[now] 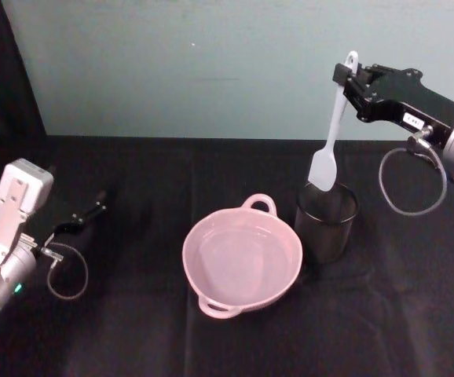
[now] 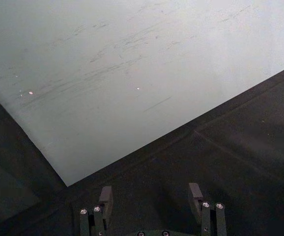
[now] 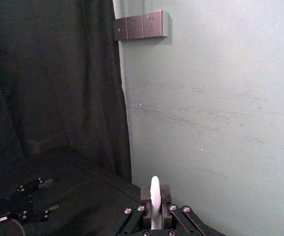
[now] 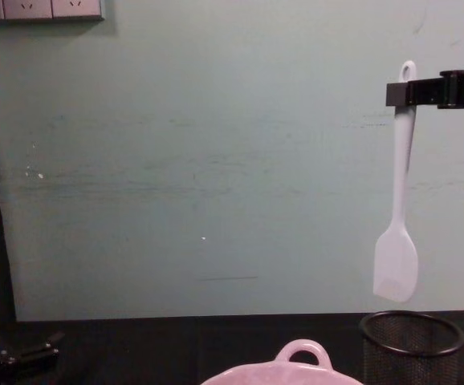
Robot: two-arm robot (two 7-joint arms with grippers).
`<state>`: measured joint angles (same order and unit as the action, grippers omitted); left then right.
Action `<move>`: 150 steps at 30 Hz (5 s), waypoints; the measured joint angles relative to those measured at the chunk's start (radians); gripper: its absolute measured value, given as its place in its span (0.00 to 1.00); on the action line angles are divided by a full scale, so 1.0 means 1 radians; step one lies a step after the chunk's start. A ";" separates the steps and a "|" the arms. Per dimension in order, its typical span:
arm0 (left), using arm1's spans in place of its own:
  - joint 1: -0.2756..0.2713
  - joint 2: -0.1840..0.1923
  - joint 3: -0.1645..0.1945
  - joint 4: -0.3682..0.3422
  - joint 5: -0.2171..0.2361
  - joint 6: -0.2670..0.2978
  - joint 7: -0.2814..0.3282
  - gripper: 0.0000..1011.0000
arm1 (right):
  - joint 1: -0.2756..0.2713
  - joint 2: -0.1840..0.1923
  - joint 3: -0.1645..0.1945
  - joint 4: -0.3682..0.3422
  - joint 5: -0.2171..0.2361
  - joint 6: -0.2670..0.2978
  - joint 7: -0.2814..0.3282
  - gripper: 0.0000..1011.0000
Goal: Use the one hand to pick up the spoon and stir the clear water in the bowl.
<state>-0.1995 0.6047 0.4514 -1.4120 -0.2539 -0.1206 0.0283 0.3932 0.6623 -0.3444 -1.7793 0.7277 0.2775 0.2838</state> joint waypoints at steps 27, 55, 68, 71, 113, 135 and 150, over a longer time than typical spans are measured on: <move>0.000 0.000 0.000 0.000 0.000 0.000 0.000 0.99 | 0.011 -0.148 -0.174 0.099 -0.094 -0.073 0.117 0.12; 0.000 0.000 0.000 0.000 0.000 0.000 0.000 0.99 | -0.057 -0.181 -0.193 0.122 -0.225 -0.121 0.158 0.12; 0.000 0.000 0.000 0.000 0.000 0.000 0.000 0.99 | -0.035 -0.241 -0.199 0.166 -0.219 -0.108 0.176 0.12; 0.000 0.000 0.000 0.000 0.000 0.000 0.000 0.99 | -0.015 -0.267 -0.202 0.208 -0.212 -0.109 0.179 0.12; 0.000 0.000 0.000 0.000 0.000 0.000 0.000 0.99 | -0.128 -0.263 -0.141 0.137 -0.239 -0.146 0.151 0.12; 0.000 0.000 0.000 0.000 0.000 0.000 0.000 0.99 | -0.055 -0.283 -0.101 0.266 -0.277 -0.169 0.095 0.12; 0.000 0.000 0.000 0.000 0.000 0.000 0.000 0.99 | -0.122 -0.244 -0.088 0.152 -0.315 -0.136 0.102 0.12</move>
<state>-0.1995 0.6047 0.4514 -1.4120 -0.2539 -0.1206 0.0283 0.2708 0.4185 -0.4327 -1.6270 0.4131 0.1412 0.3854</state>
